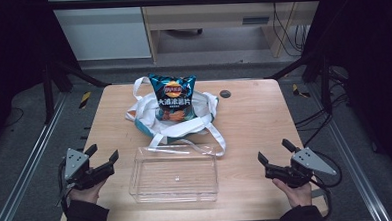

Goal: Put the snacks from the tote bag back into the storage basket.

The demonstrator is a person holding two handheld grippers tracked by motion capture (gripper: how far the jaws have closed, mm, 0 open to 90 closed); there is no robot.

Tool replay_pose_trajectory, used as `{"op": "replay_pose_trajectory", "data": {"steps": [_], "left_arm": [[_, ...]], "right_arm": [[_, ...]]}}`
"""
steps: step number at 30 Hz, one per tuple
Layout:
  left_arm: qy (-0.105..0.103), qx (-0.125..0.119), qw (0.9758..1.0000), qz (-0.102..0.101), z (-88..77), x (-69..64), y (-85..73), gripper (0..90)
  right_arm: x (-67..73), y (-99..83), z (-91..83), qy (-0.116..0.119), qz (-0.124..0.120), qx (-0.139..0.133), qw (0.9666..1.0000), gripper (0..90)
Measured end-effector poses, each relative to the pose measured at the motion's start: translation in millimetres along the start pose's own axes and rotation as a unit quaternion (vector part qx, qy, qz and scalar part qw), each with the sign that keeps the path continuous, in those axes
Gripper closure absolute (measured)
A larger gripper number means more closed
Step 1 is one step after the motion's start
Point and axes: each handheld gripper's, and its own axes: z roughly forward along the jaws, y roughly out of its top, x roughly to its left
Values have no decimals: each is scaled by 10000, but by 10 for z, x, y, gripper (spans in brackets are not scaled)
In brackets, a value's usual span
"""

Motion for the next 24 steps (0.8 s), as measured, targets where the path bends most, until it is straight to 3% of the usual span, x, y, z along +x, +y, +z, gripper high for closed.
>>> {"op": "replay_pose_trajectory", "data": {"steps": [14,24], "left_arm": [[-217,81,9997,-123,3,-63,54,253],[-194,10,9998,-86,65,-131,158,252]], "right_arm": [[6,-6,36,76,-43,98,9999,51],[32,-7,76,138,-134,211,9996,50]]}}
